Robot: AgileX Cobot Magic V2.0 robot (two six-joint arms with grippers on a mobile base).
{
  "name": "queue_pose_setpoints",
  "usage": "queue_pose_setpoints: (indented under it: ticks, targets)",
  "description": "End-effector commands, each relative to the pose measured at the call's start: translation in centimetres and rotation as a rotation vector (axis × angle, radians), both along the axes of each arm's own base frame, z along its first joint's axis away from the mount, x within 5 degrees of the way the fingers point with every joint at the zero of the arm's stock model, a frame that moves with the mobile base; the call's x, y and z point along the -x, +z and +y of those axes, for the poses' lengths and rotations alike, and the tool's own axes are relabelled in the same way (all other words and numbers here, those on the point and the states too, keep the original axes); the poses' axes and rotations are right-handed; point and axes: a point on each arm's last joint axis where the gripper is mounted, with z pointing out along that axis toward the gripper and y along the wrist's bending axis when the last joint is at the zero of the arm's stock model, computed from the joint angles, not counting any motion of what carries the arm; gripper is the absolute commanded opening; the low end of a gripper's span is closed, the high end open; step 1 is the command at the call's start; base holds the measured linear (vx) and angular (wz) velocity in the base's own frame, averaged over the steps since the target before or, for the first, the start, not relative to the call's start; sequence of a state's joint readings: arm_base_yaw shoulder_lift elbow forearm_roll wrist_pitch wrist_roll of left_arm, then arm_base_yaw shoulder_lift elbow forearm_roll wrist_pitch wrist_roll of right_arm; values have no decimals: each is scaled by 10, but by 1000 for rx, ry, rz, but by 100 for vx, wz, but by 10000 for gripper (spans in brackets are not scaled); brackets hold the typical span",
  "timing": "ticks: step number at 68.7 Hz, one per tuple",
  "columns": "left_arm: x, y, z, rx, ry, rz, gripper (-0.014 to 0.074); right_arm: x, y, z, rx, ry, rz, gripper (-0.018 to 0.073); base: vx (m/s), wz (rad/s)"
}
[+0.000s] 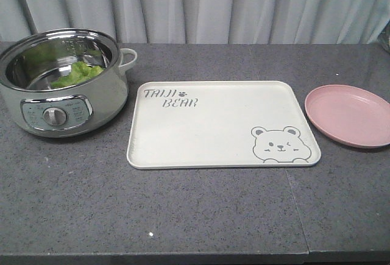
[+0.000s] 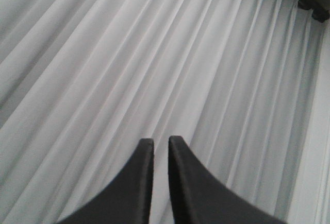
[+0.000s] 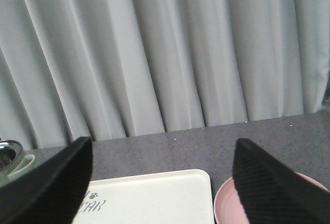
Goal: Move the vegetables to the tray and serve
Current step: 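Raise the left gripper over the green pot and lower it inside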
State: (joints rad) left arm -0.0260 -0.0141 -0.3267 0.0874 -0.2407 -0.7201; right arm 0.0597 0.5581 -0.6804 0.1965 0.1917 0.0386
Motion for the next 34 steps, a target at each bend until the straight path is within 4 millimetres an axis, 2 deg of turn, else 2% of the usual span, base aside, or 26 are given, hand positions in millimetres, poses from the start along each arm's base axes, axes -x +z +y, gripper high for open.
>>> queue_pose_setpoints:
  ticks: [1,9,17,27,34]
  targets:
    - [13,21,1,7,3,8,207,1,19,-2,-27,-20,-132,662,0,0]
    - [9,40,2,12,13,129,376,1,21,-2,-31,-23,-148,655,0,0]
    - [-11,58,3,-14,27,312,487,1,20,-2,-30,-21,-138,621,0,0]
    - [-51,86,1,-202,94,500,504,0,20,-2,10,-24,-138,571,0,0]
    - [-91,105,-2,-327,128,593,504,-7,25,-1,52,-19,-105,565,0,0]
